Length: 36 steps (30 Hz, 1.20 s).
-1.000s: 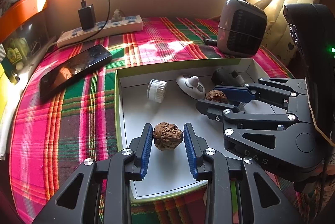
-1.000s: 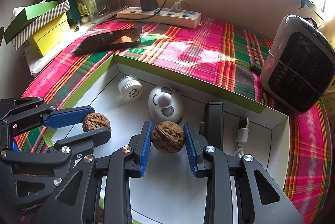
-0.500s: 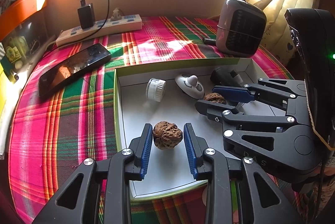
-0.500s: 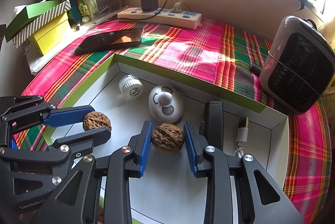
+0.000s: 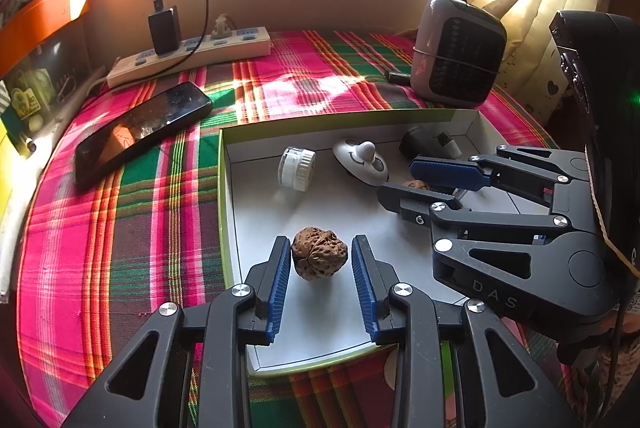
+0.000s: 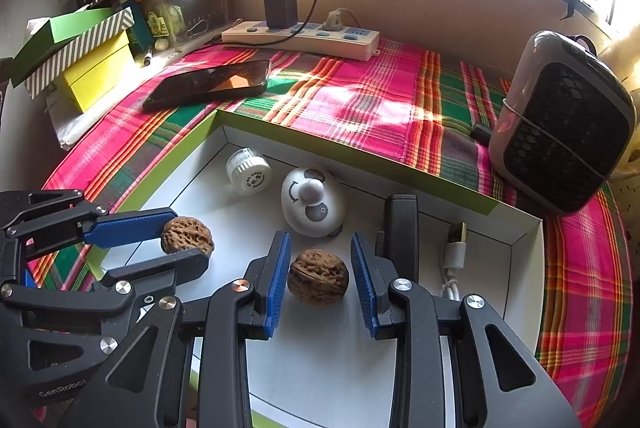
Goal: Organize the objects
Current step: 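Open left gripper to drop walnut in box while right gripper releases its walnut, then withdraw both grippers from the box toward the pink cases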
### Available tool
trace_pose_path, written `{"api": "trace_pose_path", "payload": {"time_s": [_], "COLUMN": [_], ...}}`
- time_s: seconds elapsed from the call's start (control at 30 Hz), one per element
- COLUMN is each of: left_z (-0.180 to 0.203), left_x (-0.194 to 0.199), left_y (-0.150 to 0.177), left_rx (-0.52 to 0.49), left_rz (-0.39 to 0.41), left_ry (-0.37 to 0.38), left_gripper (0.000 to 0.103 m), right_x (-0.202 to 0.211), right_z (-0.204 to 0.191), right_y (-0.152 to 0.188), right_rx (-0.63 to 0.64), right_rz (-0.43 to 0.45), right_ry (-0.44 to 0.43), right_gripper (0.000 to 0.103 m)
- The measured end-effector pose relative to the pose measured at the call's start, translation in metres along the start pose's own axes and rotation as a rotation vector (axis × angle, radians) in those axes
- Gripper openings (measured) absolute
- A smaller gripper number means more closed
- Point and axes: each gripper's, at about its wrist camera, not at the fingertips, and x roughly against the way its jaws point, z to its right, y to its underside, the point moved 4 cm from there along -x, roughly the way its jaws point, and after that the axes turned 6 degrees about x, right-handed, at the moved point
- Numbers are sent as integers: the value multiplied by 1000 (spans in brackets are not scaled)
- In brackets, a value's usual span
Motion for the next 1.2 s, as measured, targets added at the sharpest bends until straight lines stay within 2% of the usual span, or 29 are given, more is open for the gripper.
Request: {"api": "trace_pose_path", "payload": {"time_s": [0.23,0.73,1.2], "left_z": [0,-3,-4], "left_x": [4,34,70], "left_y": [2,12,33], "left_rx": [5,16,22], "left_rz": [4,37,69], "left_ry": [2,22,68], "left_gripper": [35,36,36], "right_x": [6,40,85], "right_z": [-2,-8,-14], "right_y": [2,7,45], "right_rx": [-6,-48,-127], "right_rz": [7,59,90], "right_ry": [-3,36,89], "right_gripper": [39,39,40]}}
